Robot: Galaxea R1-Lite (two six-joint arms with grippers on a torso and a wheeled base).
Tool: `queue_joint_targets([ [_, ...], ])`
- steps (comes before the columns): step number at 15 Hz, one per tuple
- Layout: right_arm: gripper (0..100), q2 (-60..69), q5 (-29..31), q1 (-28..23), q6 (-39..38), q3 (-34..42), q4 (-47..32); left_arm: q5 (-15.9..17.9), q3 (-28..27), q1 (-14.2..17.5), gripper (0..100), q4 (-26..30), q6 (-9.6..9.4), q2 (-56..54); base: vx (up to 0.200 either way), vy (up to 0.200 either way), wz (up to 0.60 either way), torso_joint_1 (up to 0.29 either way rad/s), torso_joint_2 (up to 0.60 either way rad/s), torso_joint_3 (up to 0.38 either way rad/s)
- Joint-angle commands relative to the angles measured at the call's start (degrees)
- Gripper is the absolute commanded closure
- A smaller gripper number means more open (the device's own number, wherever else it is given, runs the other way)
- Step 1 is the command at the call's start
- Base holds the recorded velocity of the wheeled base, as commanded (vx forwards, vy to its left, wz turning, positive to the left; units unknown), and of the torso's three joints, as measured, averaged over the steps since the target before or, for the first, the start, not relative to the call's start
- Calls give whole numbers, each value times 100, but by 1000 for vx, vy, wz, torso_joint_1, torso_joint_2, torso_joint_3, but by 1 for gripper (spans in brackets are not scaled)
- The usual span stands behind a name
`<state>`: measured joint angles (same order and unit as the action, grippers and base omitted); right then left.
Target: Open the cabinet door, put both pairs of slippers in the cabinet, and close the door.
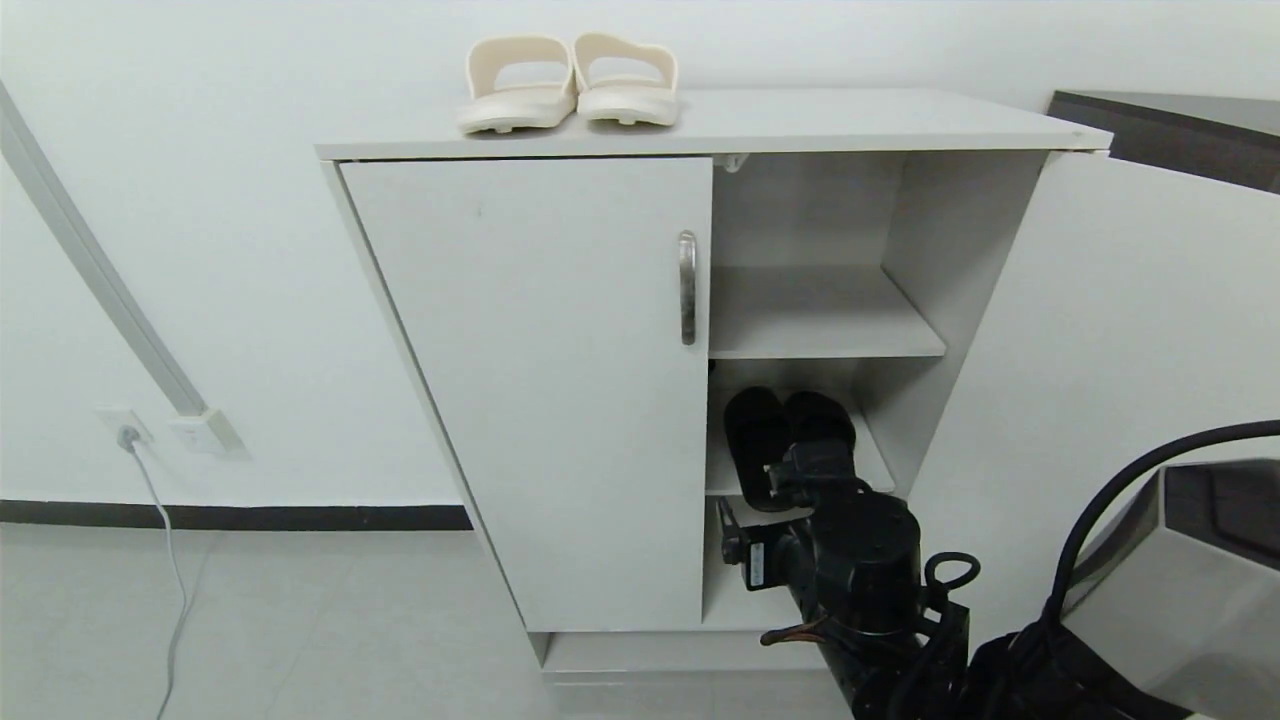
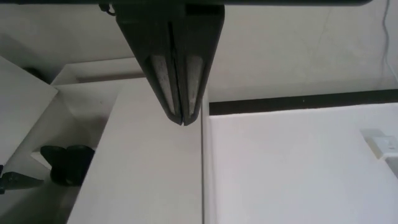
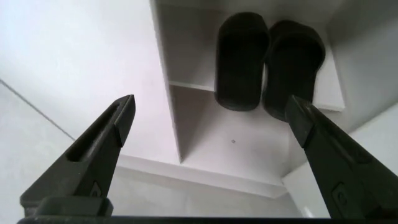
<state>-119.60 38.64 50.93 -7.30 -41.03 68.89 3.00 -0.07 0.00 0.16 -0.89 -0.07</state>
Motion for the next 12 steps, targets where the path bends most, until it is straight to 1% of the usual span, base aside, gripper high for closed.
queue_joint_targets([
  [1,0,-19,-6,13,1,-1,2,-1,-1,9,100,2,1,7,0,200,0,7,2,7],
  [6,0,-19,3,13,1,16,37,-1,-1,0,100,-7,10,7,0,200,0,2,1,1],
  [8,0,-19,-6,13,18,96,169,-1,-1,0,100,-7,10,7,0,200,0,7,0,5],
  [10,0,-19,-15,4,300,306,538,-1,-1,9,100,-7,36,7,0,200,0,0,2,0],
  [12,0,-72,-41,-75,431,324,916,-36,-1,9,100,2,45,7,0,0,0,0,0,0],
])
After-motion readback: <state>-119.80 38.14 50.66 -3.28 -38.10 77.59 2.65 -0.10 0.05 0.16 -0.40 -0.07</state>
